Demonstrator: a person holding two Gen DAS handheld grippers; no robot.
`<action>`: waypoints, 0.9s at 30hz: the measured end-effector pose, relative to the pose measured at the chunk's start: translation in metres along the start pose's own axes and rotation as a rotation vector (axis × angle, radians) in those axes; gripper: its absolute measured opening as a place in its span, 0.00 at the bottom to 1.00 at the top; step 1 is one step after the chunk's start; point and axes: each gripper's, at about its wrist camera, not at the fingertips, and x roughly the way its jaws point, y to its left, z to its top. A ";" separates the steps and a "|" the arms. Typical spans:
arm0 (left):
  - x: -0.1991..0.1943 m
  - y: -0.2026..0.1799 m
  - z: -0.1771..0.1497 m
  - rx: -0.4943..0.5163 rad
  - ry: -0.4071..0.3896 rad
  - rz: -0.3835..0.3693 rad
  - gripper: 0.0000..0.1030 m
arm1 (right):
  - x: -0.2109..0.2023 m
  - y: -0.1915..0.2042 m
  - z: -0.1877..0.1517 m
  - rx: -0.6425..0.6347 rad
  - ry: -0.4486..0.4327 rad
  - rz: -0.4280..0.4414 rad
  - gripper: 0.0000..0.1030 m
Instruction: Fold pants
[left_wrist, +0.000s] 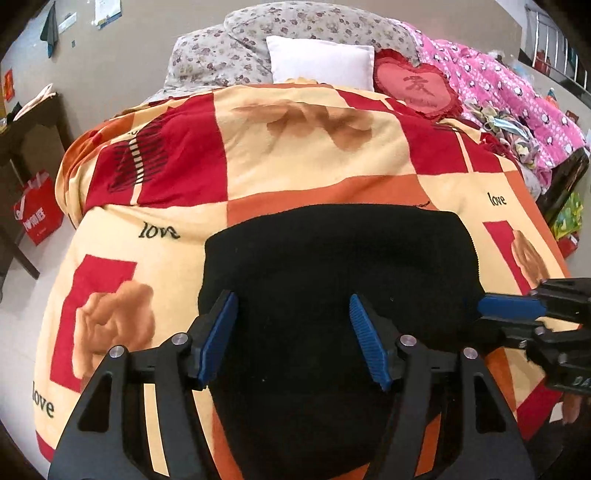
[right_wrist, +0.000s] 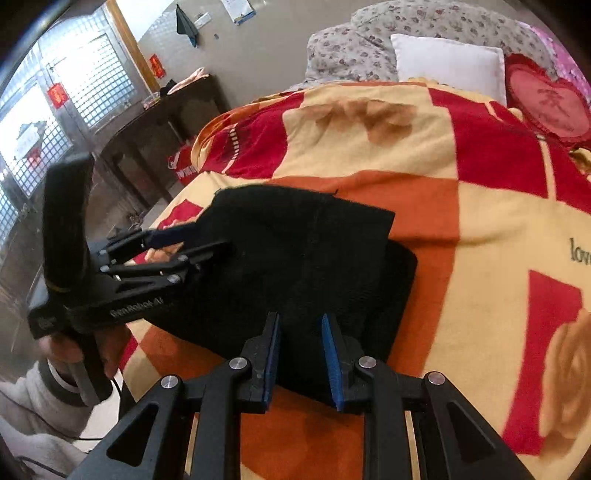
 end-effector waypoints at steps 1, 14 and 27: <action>-0.001 0.001 0.001 -0.006 0.004 0.002 0.62 | -0.004 0.003 0.003 -0.006 -0.017 0.001 0.27; 0.007 -0.001 0.008 -0.031 0.020 0.032 0.67 | 0.046 -0.024 0.050 0.057 -0.059 -0.148 0.38; -0.006 0.004 0.001 -0.091 0.034 0.031 0.68 | 0.002 0.018 0.000 -0.058 -0.038 -0.132 0.45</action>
